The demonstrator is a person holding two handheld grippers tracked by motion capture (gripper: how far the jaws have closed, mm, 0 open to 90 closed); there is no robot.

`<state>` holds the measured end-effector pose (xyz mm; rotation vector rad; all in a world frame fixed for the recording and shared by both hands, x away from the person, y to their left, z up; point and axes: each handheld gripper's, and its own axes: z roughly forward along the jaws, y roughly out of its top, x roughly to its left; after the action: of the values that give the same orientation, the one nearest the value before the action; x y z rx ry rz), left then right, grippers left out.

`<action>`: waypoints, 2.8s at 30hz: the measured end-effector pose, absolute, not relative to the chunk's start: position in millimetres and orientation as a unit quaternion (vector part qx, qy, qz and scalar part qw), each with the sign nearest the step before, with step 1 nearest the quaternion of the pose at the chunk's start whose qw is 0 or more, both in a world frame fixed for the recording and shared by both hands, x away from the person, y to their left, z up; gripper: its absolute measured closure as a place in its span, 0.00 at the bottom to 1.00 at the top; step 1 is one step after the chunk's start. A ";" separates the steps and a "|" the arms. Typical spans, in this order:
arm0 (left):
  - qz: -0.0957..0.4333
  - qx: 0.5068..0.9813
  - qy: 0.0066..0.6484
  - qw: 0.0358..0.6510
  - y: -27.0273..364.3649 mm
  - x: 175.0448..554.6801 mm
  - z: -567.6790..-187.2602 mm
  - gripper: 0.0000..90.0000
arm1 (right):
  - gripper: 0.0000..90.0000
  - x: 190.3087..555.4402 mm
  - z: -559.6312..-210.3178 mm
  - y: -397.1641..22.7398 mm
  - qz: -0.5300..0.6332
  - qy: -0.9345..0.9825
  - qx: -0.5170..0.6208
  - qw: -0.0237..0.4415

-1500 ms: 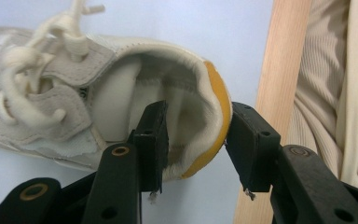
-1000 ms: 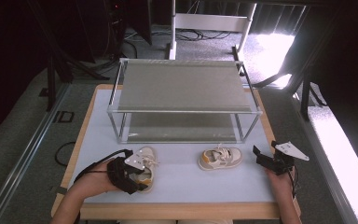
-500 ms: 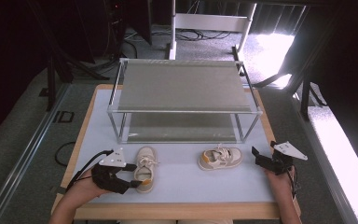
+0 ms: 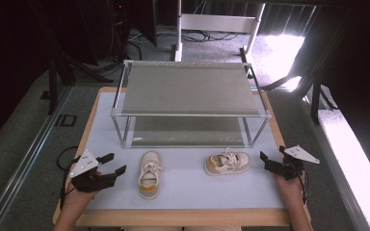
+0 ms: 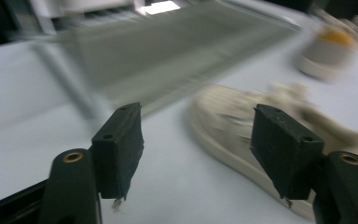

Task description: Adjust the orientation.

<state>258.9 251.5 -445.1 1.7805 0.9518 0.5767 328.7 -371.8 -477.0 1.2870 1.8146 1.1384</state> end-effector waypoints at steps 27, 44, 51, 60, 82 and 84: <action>0.356 0.627 0.493 0.487 284.6 261.6 -488.3 0.08 | 0.27 305.8 -387.1 -285.8 0.430 0.772 0.421 0.207; 0.364 0.652 0.479 0.462 277.2 263.6 -488.4 0.02 | 0.58 327.3 -370.8 -205.6 0.307 0.855 0.404 0.106; 0.363 0.664 0.470 0.454 274.7 264.5 -488.4 0.02 | 0.63 346.1 -386.6 -185.0 0.249 0.869 0.426 0.045; 0.362 0.669 0.468 0.450 273.3 265.1 -488.3 0.02 | 0.76 361.9 -394.4 -168.5 0.194 0.876 0.441 0.019; 0.362 0.677 0.465 0.441 271.2 266.6 -488.2 0.02 | 0.85 366.0 -423.0 -153.4 0.147 0.883 0.445 -0.014; 0.361 0.678 0.465 0.440 271.2 266.9 -488.2 0.02 | 0.87 367.3 -422.4 -155.1 0.147 0.885 0.441 -0.028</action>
<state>266.9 271.2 -488.2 1.6851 1.1547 0.8974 367.3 -155.1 -422.4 1.4096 2.8315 0.4718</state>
